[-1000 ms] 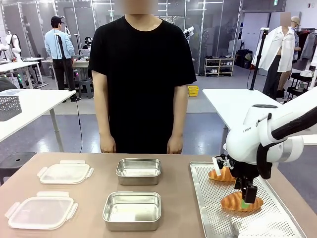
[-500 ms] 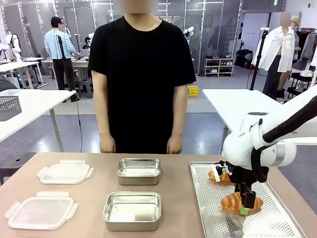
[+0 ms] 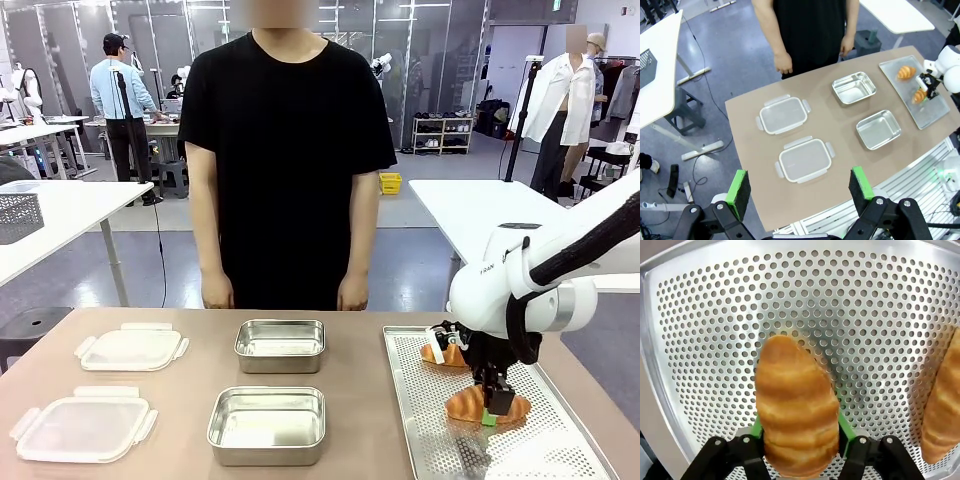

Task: Place the bread into the airtight container.
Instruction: Pick up a Butter Roll and place it into an empty Airtight Container.

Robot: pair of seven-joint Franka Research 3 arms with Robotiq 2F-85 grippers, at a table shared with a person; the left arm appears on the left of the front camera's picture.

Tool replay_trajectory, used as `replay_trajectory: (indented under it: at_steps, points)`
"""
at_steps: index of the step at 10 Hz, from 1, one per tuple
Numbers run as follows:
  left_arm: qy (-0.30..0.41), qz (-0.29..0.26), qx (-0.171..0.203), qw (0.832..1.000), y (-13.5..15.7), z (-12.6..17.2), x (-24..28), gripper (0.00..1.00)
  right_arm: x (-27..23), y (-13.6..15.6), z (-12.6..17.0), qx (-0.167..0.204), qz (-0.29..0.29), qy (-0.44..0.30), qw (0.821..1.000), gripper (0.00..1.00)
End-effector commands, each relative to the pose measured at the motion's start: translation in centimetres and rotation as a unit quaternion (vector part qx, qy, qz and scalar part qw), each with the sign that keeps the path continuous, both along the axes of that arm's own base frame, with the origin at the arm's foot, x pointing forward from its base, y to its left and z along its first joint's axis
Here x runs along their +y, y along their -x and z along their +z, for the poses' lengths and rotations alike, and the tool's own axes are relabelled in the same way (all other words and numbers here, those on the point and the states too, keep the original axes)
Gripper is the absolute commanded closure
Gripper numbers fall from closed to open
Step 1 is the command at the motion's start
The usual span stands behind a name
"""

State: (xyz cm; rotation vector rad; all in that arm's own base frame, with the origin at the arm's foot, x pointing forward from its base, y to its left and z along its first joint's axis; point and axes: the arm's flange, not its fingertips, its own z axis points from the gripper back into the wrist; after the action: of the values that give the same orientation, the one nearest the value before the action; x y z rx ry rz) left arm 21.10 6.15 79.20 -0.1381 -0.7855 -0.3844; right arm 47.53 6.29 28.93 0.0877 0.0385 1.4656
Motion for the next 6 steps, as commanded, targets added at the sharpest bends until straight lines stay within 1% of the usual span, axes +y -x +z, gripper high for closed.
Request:
replay_trajectory:
  at_steps: [1,3,4,5,6]
  points:
    - [-0.001,0.0,-0.001,1.0,-0.1,0.3,-0.1,0.0,0.1,1.1,1.6,-0.002,0.018,-0.001,1.0,0.42]
    - [-0.001,0.0,-0.001,1.0,-0.1,0.3,-0.1,0.0,1.0,2.4,5.9,-0.029,0.019,0.004,0.999,0.42]
    - [-0.001,0.0,-0.001,1.0,-0.1,0.3,-0.1,0.0,2.3,3.1,8.2,-0.033,0.015,0.002,0.999,0.42]
    - [-0.001,0.0,-0.001,1.0,-0.1,0.3,-0.1,0.0,3.9,3.8,10.0,-0.035,0.013,0.0,0.999,0.42]
    - [-0.001,0.0,-0.001,1.0,-0.1,0.3,-0.1,0.0,7.5,4.7,11.8,-0.015,0.023,0.008,1.0,0.42]
